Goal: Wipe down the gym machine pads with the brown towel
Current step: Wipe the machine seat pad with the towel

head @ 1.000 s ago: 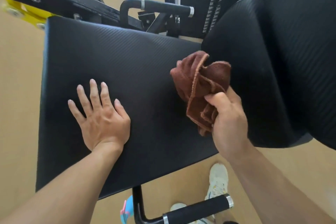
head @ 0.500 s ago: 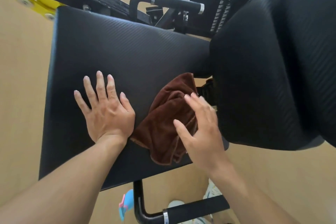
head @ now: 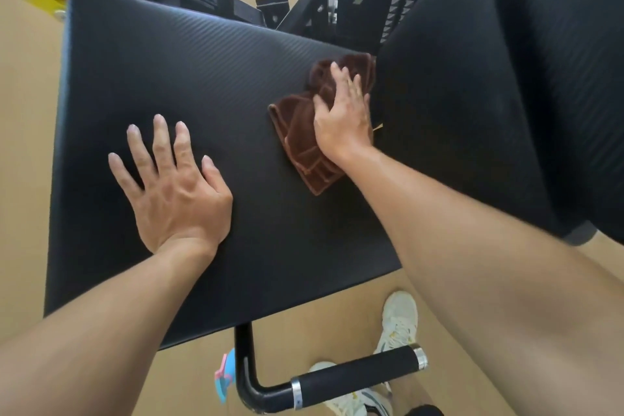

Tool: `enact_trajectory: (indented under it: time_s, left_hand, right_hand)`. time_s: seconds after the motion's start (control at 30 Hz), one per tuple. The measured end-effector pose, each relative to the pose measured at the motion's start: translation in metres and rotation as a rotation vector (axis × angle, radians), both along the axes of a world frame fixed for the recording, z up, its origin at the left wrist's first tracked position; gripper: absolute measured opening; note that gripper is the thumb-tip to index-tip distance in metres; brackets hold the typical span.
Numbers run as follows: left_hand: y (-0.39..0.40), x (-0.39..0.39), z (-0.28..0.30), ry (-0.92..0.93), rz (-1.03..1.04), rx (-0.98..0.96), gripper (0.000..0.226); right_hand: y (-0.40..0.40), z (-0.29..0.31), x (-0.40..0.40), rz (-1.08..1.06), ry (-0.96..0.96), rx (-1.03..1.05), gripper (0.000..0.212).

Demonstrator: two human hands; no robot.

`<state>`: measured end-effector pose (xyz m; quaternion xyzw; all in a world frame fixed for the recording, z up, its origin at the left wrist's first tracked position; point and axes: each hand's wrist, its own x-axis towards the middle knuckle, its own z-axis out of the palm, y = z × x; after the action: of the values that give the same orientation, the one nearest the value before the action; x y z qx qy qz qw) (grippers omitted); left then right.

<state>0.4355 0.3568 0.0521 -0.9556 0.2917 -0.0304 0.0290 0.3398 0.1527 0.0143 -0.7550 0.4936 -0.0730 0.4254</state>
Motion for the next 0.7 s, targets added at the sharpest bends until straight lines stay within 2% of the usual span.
enact_trajectory:
  time_s: [0.1,0.23,0.37,0.53,0.7]
  left_hand:
    - [-0.001,-0.002,0.001,0.009,0.003,0.002,0.061]
    - [0.000,-0.003,0.003,0.021,0.014,0.004,0.061]
    - [-0.001,-0.003,0.002,0.022,0.011,0.006,0.061]
    - [-0.001,-0.003,0.003,0.033,0.013,-0.008,0.061]
    - [-0.001,-0.004,0.004,0.020,-0.005,-0.010,0.061]
  right_hand:
    - [0.043,0.027,-0.043,0.061,-0.086,0.092,0.055]
    - [0.119,0.047,-0.116,0.200,0.040,0.060,0.050]
    - [0.169,0.025,-0.174,0.187,0.247,0.036,0.067]
    - [0.178,-0.004,-0.164,0.008,0.135,-0.052,0.068]
    - [0.135,-0.014,-0.149,0.020,0.106,-0.030,0.067]
